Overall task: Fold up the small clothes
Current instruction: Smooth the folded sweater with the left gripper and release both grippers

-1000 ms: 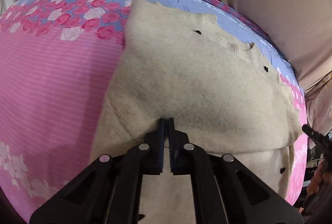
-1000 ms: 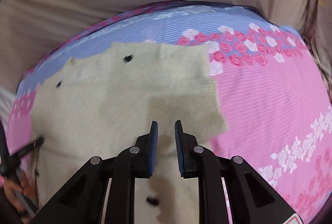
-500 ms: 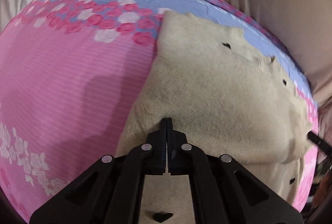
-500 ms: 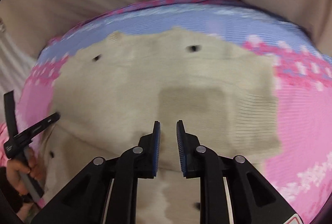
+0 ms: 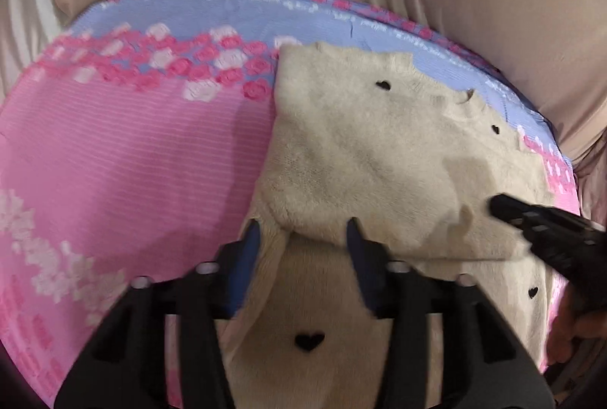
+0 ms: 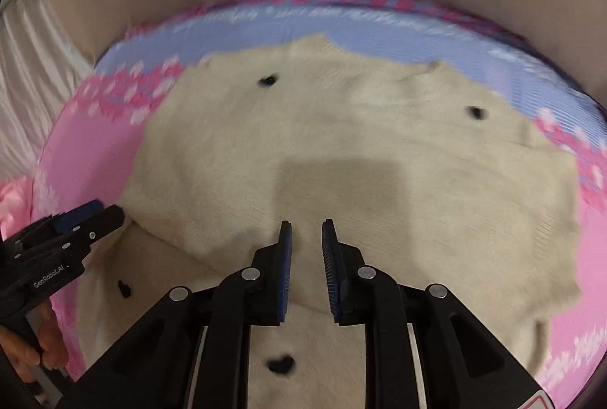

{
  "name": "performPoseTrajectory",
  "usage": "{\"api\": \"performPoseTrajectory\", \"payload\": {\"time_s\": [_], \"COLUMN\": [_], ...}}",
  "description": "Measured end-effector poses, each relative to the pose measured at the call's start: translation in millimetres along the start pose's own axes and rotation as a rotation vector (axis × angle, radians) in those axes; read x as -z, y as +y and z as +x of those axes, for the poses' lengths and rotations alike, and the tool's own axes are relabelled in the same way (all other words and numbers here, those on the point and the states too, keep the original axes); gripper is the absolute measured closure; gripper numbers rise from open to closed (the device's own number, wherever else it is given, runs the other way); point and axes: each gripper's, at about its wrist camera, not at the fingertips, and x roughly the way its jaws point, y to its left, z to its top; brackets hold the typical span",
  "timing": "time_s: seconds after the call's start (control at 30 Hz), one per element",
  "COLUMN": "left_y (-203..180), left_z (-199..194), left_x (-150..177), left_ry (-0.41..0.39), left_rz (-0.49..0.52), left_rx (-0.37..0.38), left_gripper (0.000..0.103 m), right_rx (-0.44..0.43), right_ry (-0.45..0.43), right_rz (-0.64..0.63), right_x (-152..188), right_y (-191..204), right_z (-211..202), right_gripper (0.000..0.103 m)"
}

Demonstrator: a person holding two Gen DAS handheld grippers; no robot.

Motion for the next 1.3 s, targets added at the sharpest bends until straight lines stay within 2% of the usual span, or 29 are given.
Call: {"api": "performPoseTrajectory", "payload": {"time_s": [0.13, 0.23, 0.3, 0.37, 0.43, 0.5, 0.7, 1.0, 1.1, 1.3], "left_y": [-9.9, -13.7, -17.8, -19.8, -18.8, -17.1, -9.6, 3.5, 11.5, 39.4], "left_z": [-14.9, -20.5, -22.4, -24.0, -26.5, -29.7, -42.3, -52.6, -57.5, -60.5], "left_x": [12.9, 26.5, 37.0, 48.6, 60.5, 71.2, 109.0, 153.6, 165.7, 192.9], "left_ry": [0.027, 0.061, 0.077, 0.098, 0.114, 0.122, 0.167, 0.238, 0.261, 0.345], "left_rz": [0.051, 0.061, 0.091, 0.106, 0.105, 0.102, 0.125, 0.119, 0.088, -0.002], "left_rx": [-0.02, -0.009, -0.04, -0.053, -0.072, -0.082, -0.12, -0.153, -0.135, -0.091], "left_gripper": [0.05, 0.049, 0.049, 0.049, 0.045, 0.04, 0.03, 0.028, 0.025, 0.024], "right_rx": [0.105, 0.162, 0.188, 0.199, 0.212, 0.213, 0.201, 0.201, 0.2, 0.172], "right_ry": [0.009, 0.036, 0.046, 0.043, 0.033, 0.034, 0.053, 0.102, 0.125, 0.158], "right_rz": [0.158, 0.235, 0.272, 0.303, 0.318, 0.327, 0.328, 0.366, 0.357, 0.356], "right_x": [51.2, 93.8, 117.3, 136.3, 155.1, 171.8, 220.6, 267.3, 278.0, 300.7], "right_y": [-58.2, -91.8, -107.0, -116.6, -124.5, -127.2, -126.4, -127.8, -125.5, -117.6], "right_z": [-39.1, -60.2, -72.1, -82.2, -93.7, -101.1, -116.0, -121.5, -120.2, -116.9], "right_gripper": [0.084, 0.084, 0.082, 0.076, 0.063, 0.062, 0.048, 0.046, 0.044, 0.043]}}
